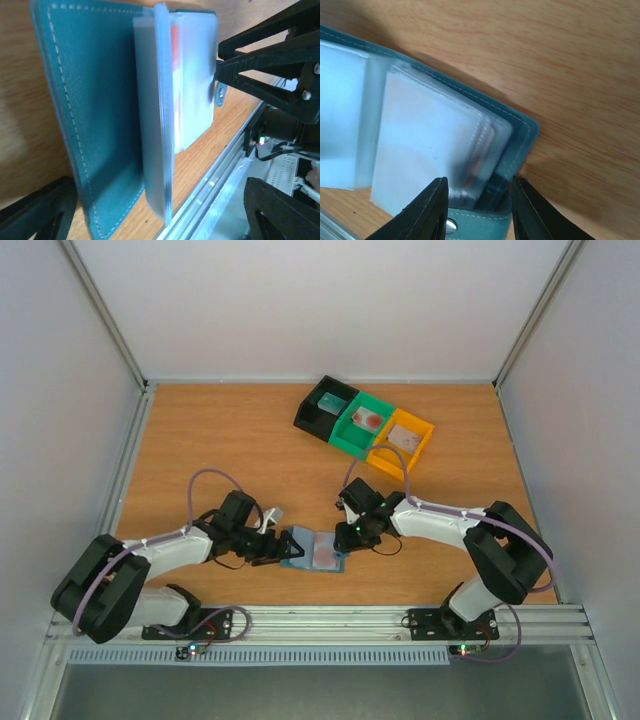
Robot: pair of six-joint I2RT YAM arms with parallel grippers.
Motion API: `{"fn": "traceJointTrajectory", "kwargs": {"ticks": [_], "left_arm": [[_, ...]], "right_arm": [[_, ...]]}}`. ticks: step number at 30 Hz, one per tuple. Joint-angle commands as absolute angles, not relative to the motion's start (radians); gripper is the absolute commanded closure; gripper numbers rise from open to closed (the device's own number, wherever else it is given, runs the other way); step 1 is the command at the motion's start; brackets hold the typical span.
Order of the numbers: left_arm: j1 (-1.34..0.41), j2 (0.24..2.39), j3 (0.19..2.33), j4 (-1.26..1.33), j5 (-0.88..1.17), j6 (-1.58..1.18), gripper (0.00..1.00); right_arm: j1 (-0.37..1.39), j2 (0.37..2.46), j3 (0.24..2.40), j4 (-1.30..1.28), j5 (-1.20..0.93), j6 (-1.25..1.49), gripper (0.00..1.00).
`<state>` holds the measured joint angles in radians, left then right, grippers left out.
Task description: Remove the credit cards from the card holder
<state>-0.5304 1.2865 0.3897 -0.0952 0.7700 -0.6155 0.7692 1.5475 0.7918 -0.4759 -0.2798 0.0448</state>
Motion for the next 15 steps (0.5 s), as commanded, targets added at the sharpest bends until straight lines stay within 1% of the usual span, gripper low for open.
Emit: {"fn": "traceJointTrajectory", "kwargs": {"ticks": [1, 3, 4, 6, 9, 12, 13, 15], "left_arm": [[-0.553, 1.328, 0.39, -0.037, 0.774, -0.64, 0.13], [-0.56, 1.334, 0.398, -0.013, 0.766, -0.643, 0.23], [-0.565, 1.335, 0.405, -0.011, 0.758, -0.645, 0.29], [-0.569, 1.334, 0.413, 0.029, 0.749, -0.649, 0.46], [-0.574, 1.335, 0.409, 0.037, 0.736, -0.652, 0.64], [-0.574, 1.318, 0.404, 0.026, 0.716, -0.655, 0.92], [-0.573, 1.305, 0.402, 0.022, 0.711, -0.655, 0.99], [-0.574, 1.271, 0.396, 0.028, 0.712, -0.652, 1.0]], "right_arm": [[0.776, 1.577, 0.789, -0.396, -0.338, 0.064, 0.64], [0.776, 1.592, 0.806, -0.398, -0.346, 0.063, 0.65], [0.775, 1.597, 0.812, -0.403, -0.347, 0.063, 0.64], [0.776, 1.603, 0.818, -0.406, -0.342, 0.062, 0.64], [0.776, 1.602, 0.819, -0.412, -0.333, 0.056, 0.64], [0.776, 1.597, 0.83, -0.459, -0.313, 0.027, 0.63], [0.775, 1.59, 0.844, -0.493, -0.286, 0.017, 0.63], [0.775, 1.548, 0.871, -0.565, -0.205, -0.059, 0.62]]}}
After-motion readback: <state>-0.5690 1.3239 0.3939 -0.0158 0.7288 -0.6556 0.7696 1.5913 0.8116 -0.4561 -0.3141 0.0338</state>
